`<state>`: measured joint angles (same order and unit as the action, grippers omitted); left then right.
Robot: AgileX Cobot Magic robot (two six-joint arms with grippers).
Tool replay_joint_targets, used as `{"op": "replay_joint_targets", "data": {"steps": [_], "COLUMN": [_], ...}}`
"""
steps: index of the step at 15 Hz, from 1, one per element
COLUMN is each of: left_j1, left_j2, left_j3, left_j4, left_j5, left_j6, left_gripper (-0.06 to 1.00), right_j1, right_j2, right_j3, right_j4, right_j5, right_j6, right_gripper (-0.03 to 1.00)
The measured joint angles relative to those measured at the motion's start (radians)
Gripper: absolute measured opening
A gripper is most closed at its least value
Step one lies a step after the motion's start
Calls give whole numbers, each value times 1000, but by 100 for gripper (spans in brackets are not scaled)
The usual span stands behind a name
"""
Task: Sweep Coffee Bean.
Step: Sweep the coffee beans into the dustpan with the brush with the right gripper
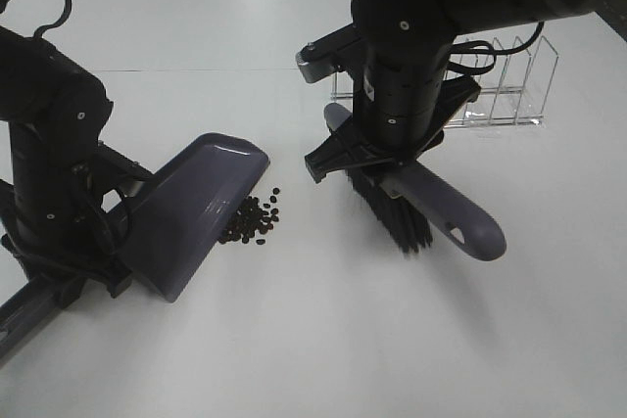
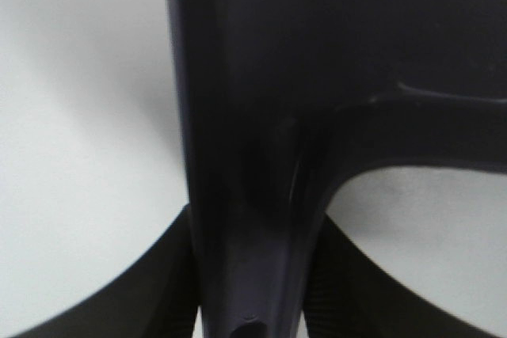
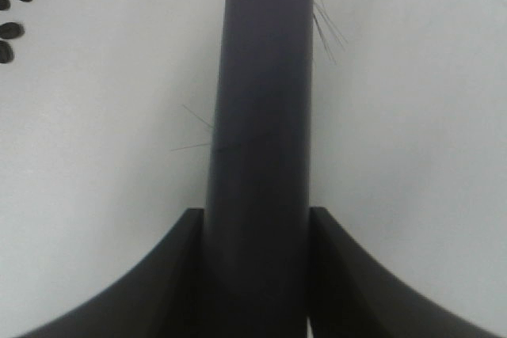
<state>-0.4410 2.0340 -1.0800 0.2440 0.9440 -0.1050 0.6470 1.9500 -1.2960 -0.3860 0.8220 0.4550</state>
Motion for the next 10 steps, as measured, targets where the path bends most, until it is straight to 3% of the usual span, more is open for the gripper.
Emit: {"op": "replay_joint_targets", "data": {"steps": [4, 7, 10], "left_j1": [-3, -3, -3], "left_j2": [2, 3, 4], "left_j3": [-1, -1, -1], "left_j4": [-8, -10, -26], "left_j5": [9, 16, 29], "left_j6": [0, 0, 3], "left_gripper": [33, 33, 33], "right_j1": [31, 31, 31], "right_j2": [74, 78, 82], "right_j3": [-54, -54, -54], "right_j4": [138, 319, 428], "right_j5": [-41, -108, -169], "right_j6": [-36, -118, -148], "right_gripper": [31, 31, 31]}}
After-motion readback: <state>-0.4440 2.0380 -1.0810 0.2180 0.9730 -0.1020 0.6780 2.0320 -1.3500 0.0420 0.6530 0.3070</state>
